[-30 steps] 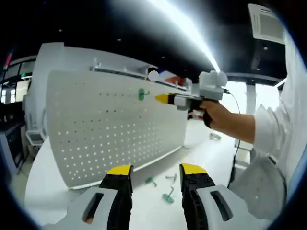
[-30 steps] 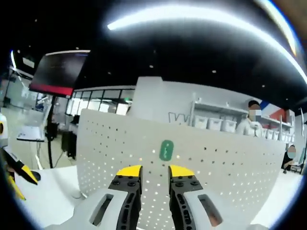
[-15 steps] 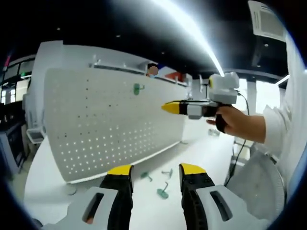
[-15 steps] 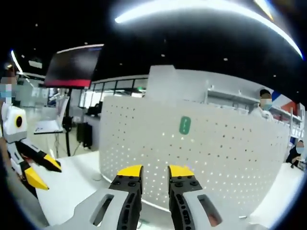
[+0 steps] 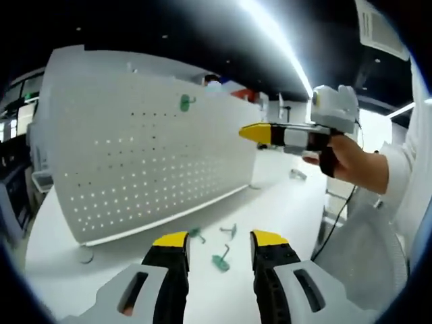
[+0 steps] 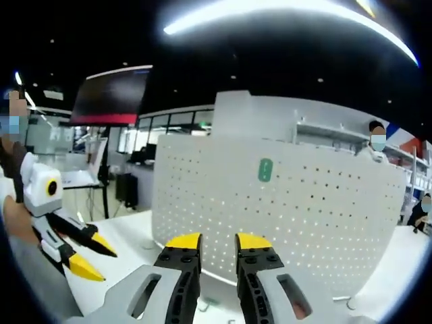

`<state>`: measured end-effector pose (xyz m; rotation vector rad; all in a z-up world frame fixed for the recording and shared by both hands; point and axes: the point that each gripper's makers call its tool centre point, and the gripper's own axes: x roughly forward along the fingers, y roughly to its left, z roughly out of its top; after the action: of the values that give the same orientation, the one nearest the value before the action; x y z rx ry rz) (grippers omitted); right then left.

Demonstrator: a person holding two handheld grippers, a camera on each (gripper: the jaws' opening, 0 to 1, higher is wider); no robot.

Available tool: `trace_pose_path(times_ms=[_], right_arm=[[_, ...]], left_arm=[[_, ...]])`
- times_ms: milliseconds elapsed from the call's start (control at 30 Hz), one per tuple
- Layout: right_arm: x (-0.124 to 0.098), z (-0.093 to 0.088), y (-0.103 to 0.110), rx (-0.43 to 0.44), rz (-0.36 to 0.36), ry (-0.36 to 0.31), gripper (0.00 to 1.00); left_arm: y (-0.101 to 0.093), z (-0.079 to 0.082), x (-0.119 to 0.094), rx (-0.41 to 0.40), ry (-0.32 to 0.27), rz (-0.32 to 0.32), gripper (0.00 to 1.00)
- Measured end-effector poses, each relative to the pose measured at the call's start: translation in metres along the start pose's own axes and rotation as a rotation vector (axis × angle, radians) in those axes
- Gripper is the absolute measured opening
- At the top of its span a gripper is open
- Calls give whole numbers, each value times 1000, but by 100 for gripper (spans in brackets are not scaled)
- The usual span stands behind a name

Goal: Insert the hook assembly into the mounting plate slot until the hook locks in place.

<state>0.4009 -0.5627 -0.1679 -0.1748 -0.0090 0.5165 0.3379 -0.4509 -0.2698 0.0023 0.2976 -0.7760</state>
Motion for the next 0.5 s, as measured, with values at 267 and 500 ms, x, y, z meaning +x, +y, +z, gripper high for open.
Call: trace_pose_path(times_ms=[267,500], right_arm=[[-14,1,-12,4,-13,-21,18],[-24,1,-25,36,-36,-43,18]], left_arm=[[-10,-19,23,-2,105,-65,34],[-16,-40,43,24,203,-106,33]])
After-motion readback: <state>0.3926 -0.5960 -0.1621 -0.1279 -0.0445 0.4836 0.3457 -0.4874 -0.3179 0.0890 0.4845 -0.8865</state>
